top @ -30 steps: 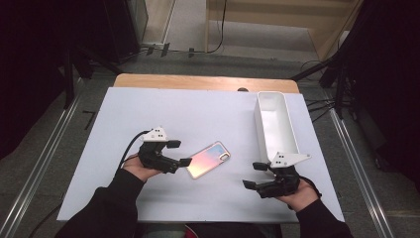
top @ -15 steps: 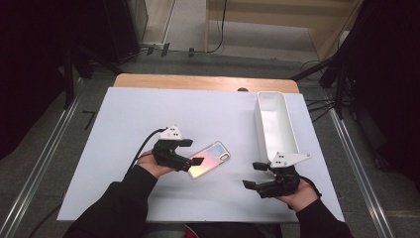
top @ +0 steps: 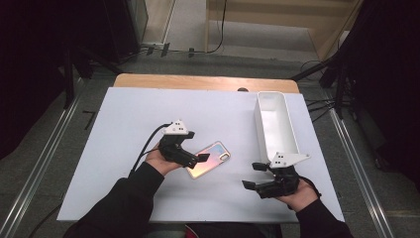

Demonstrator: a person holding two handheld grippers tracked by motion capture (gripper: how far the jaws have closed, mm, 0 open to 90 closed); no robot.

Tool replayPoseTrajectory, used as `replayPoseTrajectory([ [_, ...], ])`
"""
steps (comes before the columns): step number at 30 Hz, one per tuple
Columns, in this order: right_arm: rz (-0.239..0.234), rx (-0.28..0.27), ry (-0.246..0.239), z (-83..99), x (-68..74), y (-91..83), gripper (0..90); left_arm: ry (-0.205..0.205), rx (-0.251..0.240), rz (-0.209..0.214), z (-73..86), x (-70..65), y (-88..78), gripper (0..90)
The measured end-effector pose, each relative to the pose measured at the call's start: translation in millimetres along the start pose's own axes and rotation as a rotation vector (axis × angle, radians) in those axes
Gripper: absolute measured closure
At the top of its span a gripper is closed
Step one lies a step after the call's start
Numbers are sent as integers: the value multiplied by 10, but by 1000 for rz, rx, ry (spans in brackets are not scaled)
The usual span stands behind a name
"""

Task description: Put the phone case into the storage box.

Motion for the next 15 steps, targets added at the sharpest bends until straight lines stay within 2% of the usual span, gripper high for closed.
replayPoseTrajectory([
  [6, -1, 0, 0, -1, 0, 3, 232, -8, -11, -2, -11, 15, 98, 0],
  [8, 0, 0, -3, -1, 0, 6, 232, -7, -17, -16, -12, 37, 125, 0],
  [15, 0, 4, -1, 1, 6, 9, 232, -7, 13, -29, 56, 59, 249, 0],
])
Point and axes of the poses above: each handheld gripper's, and its own axes: y roughly forward along the jaws, z roughly out of its underside, x roughly to its left, the point moved 6 cm from there along y, roughly forward along the jaws, and after that the axes turned 1 degree about x, right-handed, at the moved point
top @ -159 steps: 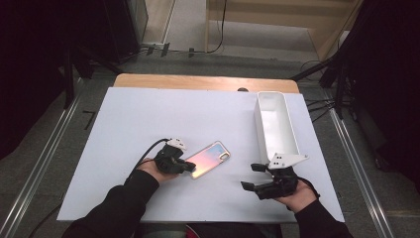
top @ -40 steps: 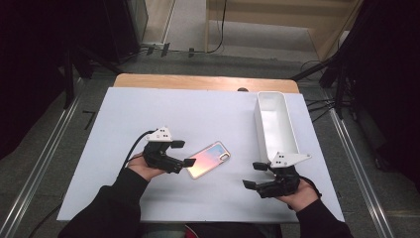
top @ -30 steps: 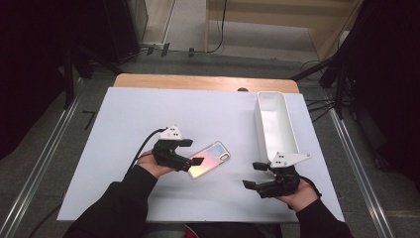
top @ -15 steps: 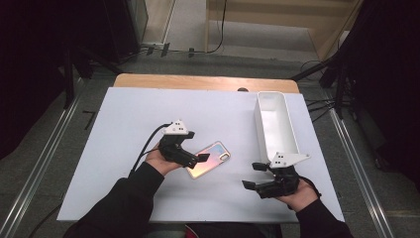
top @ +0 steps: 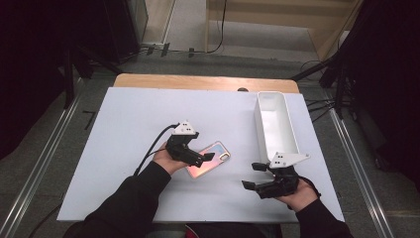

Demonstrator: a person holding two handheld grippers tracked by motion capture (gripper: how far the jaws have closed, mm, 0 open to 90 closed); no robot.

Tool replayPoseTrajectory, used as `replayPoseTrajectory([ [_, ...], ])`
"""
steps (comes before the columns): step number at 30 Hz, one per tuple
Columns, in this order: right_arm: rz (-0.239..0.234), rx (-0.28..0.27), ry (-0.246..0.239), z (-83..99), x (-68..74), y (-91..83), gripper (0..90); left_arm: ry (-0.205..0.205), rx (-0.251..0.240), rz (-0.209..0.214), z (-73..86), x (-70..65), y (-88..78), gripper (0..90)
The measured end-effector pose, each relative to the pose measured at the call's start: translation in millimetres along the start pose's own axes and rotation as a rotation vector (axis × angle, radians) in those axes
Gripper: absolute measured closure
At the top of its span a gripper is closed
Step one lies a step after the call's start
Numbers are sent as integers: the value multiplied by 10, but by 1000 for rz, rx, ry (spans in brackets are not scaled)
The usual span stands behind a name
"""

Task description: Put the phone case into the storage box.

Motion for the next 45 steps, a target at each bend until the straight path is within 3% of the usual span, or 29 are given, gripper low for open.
replayPoseTrajectory([
  [8, 1, 2, -4, 3, 3, 2, 232, -3, 36, 13, 136, -21, 92, 0],
  [20, 1, 4, -7, 4, 6, 0, 232, 15, 106, -20, 368, 8, 191, 0],
  [32, -2, 10, -10, 10, 11, 10, 232, 30, 151, -47, 434, -16, 259, 0],
  [36, -1, 14, -11, 12, 11, 10, 232, 71, 182, -62, 451, -48, 296, 0],
  [42, 2, 14, -13, 13, 10, 16, 232, 135, 226, -117, 471, -82, 326, 0],
  [45, 0, 17, -17, 16, 14, 21, 232, 148, 233, -131, 477, -94, 338, 0],
])
Point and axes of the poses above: each handheld gripper's, and its own axes: y roughly forward along the jaws, z roughly out of its underside, x roughly to its left, the point moved 6 cm from there along y, roughly forward along the jaws, and after that the axes turned 1 degree about x, right-handed, at the moved point
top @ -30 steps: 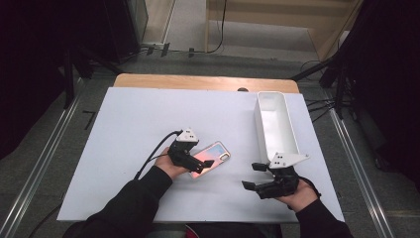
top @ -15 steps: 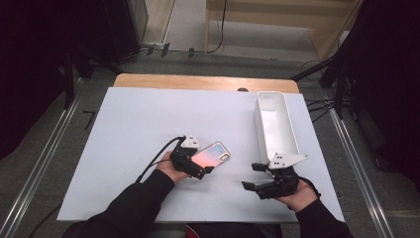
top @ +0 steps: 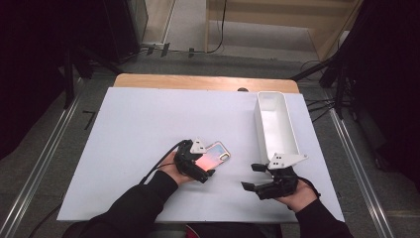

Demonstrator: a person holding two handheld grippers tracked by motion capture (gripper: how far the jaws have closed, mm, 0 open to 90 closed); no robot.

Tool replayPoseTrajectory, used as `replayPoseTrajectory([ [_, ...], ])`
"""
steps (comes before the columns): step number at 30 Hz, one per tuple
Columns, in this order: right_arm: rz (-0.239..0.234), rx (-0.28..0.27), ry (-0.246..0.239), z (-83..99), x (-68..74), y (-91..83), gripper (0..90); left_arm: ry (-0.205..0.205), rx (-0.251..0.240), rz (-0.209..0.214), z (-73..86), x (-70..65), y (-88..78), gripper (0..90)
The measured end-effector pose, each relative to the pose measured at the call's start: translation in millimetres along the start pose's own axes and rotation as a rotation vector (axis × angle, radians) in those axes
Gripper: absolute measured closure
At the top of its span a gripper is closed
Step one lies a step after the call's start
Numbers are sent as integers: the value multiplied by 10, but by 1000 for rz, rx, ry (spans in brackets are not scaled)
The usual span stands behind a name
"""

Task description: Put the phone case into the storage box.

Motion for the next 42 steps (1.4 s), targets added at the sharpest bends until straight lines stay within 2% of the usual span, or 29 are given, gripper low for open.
replayPoseTrajectory([
  [6, 0, 7, 3, 6, 4, 6, 232, 10, 7, -12, 1, -3, -1, 0],
  [8, 0, 9, 1, 7, 3, 5, 232, 4, -6, -14, -2, -4, -3, 10],
  [12, -2, 8, 2, 7, 3, 7, 232, 15, -35, -4, -7, -22, -26, 125],
  [14, 1, 9, 1, 7, 2, 7, 232, 21, -31, 1, -5, -23, -33, 156],
  [25, 0, 5, -1, 5, -2, 6, 232, 7, -36, 7, -15, -22, -37, 164],
  [30, 0, 2, -2, 2, 0, 3, 232, 16, -31, 4, -21, 12, -76, 164],
  [37, 1, 3, -4, 2, 1, 3, 232, -29, -98, 24, -113, 63, -222, 164],
  [42, 2, 6, -3, 2, 2, 2, 232, -36, -127, 37, -185, 63, -322, 164],
])
Point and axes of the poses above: each handheld gripper's, and its own axes: y roughly forward along the jaws, z roughly out of its underside, x roughly to its left, the point moved 6 cm from there along y, roughly forward along the jaws, and after that the axes turned 1 degree about x, right-handed, at the moved point
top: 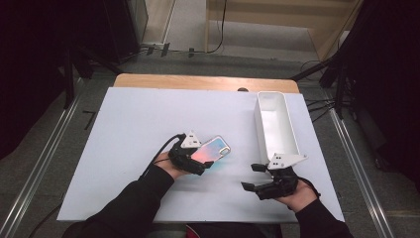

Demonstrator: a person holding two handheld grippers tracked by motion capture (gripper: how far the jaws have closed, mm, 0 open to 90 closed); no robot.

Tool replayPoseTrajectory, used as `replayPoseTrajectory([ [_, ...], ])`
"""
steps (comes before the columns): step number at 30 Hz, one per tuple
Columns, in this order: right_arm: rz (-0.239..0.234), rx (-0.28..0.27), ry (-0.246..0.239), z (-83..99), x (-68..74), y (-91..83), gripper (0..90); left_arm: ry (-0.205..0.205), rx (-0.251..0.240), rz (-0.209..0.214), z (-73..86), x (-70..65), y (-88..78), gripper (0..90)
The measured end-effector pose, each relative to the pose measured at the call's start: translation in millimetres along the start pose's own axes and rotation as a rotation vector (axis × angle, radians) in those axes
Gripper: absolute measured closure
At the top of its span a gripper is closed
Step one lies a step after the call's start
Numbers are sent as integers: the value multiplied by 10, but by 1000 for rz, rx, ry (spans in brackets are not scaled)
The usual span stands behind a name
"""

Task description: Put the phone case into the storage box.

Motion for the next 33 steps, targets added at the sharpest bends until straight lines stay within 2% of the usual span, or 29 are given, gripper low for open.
replayPoseTrajectory([
  [5, -1, -2, 2, 0, -1, 0, 232, -22, -49, 11, -78, -7, -102, 164],
  [8, -1, 0, 1, 0, -2, 2, 232, -24, -55, 1, -90, 5, -161, 164],
  [13, 2, -1, -1, -1, -1, 0, 232, -58, -94, 15, -125, 38, -275, 164],
  [18, 2, 1, 0, -1, 1, 1, 232, -112, -138, 23, -142, 76, -383, 164],
  [23, 3, -1, -1, -3, 0, 5, 232, -169, -188, 7, -159, 120, -454, 164],
  [25, 5, -1, 1, -4, 1, 1, 232, -198, -202, 18, -165, 122, -461, 164],
  [33, 8, -6, -3, -10, -3, -2, 232, -274, -231, 35, -152, 142, -470, 164],
])
Point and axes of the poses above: each handheld gripper's, and its own axes: y roughly forward along the jaws, z roughly out of its underside, x roughly to its left, the point moved 6 cm from there along y, roughly forward along the jaws, and after that the axes turned 1 degree about x, right-handed, at the moved point
